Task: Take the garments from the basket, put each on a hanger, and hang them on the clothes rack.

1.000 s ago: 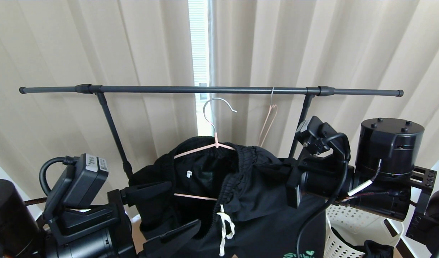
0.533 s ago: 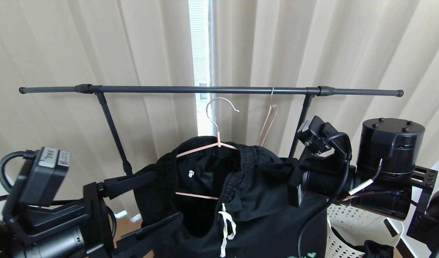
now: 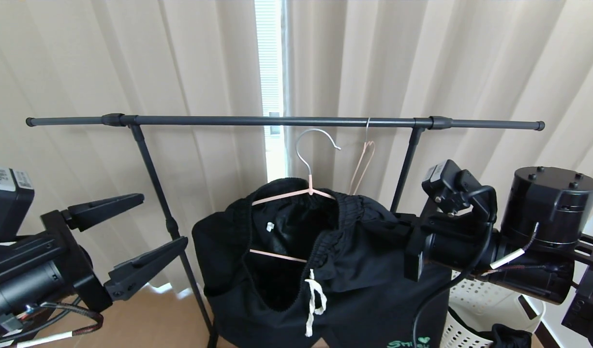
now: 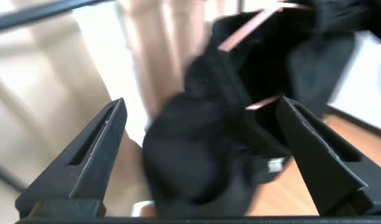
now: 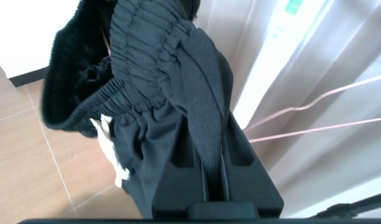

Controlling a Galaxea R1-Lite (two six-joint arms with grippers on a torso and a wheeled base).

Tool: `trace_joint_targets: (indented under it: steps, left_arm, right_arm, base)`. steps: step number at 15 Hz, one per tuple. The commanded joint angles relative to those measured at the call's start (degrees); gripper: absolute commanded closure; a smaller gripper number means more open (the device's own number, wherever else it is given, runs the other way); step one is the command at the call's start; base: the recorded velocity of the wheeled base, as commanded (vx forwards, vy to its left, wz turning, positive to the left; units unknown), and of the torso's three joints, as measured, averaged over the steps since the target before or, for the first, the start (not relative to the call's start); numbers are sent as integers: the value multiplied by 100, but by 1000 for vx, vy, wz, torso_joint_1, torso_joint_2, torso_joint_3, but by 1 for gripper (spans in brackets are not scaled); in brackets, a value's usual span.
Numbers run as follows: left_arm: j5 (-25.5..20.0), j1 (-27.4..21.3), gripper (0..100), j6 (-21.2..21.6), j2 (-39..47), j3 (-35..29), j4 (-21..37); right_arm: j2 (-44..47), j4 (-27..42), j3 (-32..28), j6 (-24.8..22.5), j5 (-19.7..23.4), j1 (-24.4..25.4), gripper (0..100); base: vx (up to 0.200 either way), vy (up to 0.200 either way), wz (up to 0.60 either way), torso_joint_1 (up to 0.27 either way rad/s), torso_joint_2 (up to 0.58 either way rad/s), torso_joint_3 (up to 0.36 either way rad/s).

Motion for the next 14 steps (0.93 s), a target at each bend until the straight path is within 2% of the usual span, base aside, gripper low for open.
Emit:
trace_joint_targets:
  steps: [1,4,5,6,7,9,10,12,14]
  left_arm:
    - [-554,591,0,539,9,-855,820]
    - [-1090,600,0,1656,624,-2261,2964]
    - [-1371,600,0,1928,756,-2402,3421]
    - [-1785,600,0,2596,1028,-2736,4195]
    - [-2004,600,0,3062,1274,-2912,4608]
    - [-2549,591,0,4055,1802,-2965,4828]
    - [-2725,582,0,4275,1960,-2947,4828]
    - [-2751,415,0,4248,2100,-3026,4819]
    - [-2725,230,0,4011,2188,-3167,4810]
  right_arm:
    - [-74,-11,73,-19,50,0,100]
    - [-188,-11,99,-28,58,0,100]
    - [-232,-11,143,-28,67,0,100]
    - [-329,-11,170,-28,190,0,100]
    - [-417,-11,231,-28,340,0,100]
    - [-592,-2,293,-28,551,0,100]
    - [-610,-2,328,-28,595,0,100]
    - [-592,-11,372,-28,753,0,100]
    - [-575,-11,407,-142,841,0,100]
  base:
    - [0,0,0,0,0,0]
    - [0,0,0,0,0,0]
    - [0,0,0,0,0,0]
    - [0,0,0,0,0,0]
    - [0,0,0,0,0,0]
    - [0,0,0,0,0,0]
    - [0,0,0,0,0,0]
    - [0,0,0,0,0,0]
    - [0,0,0,0,0,0]
